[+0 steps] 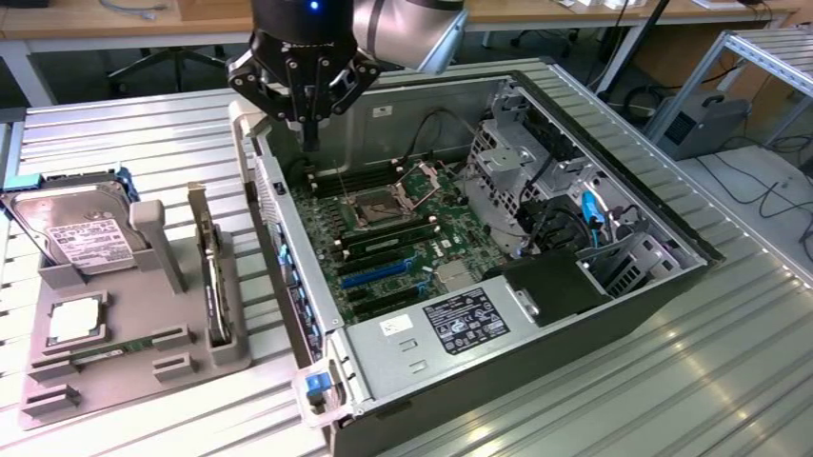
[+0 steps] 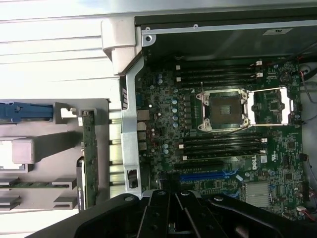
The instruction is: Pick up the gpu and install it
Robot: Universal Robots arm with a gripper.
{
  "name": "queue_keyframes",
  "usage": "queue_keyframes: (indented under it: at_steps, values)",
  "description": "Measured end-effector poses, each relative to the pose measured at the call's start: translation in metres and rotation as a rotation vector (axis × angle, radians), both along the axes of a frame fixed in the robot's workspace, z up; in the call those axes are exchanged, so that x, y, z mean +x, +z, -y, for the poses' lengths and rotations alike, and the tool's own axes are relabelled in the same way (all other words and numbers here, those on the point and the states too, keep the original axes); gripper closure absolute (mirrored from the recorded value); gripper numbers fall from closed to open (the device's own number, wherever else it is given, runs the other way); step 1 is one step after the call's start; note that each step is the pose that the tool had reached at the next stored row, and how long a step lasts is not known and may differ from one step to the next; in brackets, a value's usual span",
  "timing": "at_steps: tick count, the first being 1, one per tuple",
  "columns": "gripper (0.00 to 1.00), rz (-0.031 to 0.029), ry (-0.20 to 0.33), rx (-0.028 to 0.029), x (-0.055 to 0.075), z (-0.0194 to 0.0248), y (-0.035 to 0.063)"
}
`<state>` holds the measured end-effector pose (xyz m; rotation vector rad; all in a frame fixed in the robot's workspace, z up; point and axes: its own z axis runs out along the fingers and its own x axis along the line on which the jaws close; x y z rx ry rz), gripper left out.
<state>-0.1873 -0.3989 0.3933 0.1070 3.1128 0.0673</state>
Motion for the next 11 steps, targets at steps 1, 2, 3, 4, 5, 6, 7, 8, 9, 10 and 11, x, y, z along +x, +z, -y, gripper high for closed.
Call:
queue_keyframes:
  at_steps: [1,2,3,4,5,6,7,8,9,10,11]
  values:
    - [0.89,-0.0001,0.000,-0.0001,-0.0005,0.0000,0.0000]
    - [0.89,0.0000,0.000,0.0000,-0.0011,0.0000,0.0000]
    - [0.89,0.0000,0.000,0.0000,-0.0018,0.0000,0.0000]
    - [0.89,0.0000,0.000,0.0000,-0.0025,0.0000,0.0000]
    - [0.89,0.0000,0.000,0.0000,-0.0032,0.0000,0.0000]
    - [0.89,0.0000,0.000,0.0000,-0.0037,0.0000,0.0000]
    - [0.89,0.0000,0.000,0.0000,-0.0043,0.0000,0.0000]
    - [0.89,0.0000,0.000,0.0000,-0.0048,0.0000,0.0000]
    - [0.89,0.0000,0.000,0.0000,-0.0053,0.0000,0.0000]
    - [0.89,-0.0001,0.000,0.0000,-0.0057,0.0000,0.0000]
    - [0.89,0.0000,0.000,0.0000,-0.0063,0.0000,0.0000]
